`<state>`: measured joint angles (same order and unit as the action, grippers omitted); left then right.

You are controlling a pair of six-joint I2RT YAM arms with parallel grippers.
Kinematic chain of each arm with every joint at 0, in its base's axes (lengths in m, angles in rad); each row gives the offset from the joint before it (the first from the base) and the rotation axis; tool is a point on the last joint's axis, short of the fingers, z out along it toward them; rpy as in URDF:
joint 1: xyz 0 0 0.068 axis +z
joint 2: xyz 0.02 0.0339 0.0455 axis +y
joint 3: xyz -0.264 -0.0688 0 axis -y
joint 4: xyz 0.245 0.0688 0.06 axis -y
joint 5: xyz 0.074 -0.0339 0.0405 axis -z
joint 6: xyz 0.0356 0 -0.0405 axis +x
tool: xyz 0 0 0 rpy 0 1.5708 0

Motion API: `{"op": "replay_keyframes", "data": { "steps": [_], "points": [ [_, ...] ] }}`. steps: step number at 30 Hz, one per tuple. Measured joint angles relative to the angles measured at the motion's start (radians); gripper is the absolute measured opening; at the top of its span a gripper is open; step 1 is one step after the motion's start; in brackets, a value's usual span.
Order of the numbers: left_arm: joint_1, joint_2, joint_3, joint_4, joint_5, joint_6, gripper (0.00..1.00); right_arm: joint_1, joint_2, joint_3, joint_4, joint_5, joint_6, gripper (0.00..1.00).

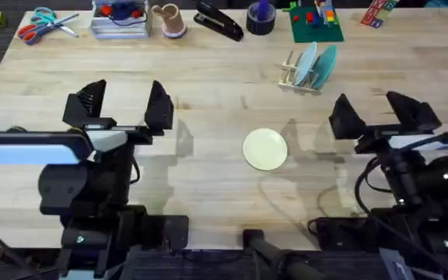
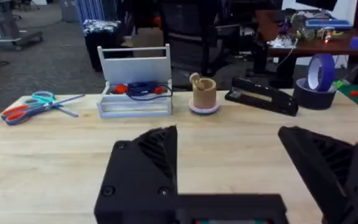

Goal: Pick up the plates from the table one by one and place each into a slot on the dish rack.

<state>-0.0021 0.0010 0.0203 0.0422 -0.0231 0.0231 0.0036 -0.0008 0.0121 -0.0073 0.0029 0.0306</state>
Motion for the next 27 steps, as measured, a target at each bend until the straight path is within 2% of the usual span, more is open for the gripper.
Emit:
{"op": "replay_keyframes", "data": {
  "steps": [4,10,15,19,27],
  "points": [
    [0.000,0.010,0.093,-0.084,0.000,0.000,0.992,0.000,0.008,0.060,-0.051,0.000,0.022,0.995],
    [0.000,0.134,0.332,-0.270,0.000,-0.003,0.992,0.000,0.138,0.292,-0.249,0.000,0.031,0.995],
    [0.000,0.327,0.555,-0.549,0.004,-0.028,0.992,0.000,0.344,0.509,-0.499,0.000,0.038,0.993],
    [0.000,0.485,0.702,-0.715,0.019,-0.045,0.991,0.000,0.523,0.670,-0.676,0.000,0.041,0.994],
    [0.000,0.768,0.899,-0.923,0.075,-0.067,0.993,0.000,0.822,0.885,-0.895,0.000,0.041,0.993]
  ]
}}
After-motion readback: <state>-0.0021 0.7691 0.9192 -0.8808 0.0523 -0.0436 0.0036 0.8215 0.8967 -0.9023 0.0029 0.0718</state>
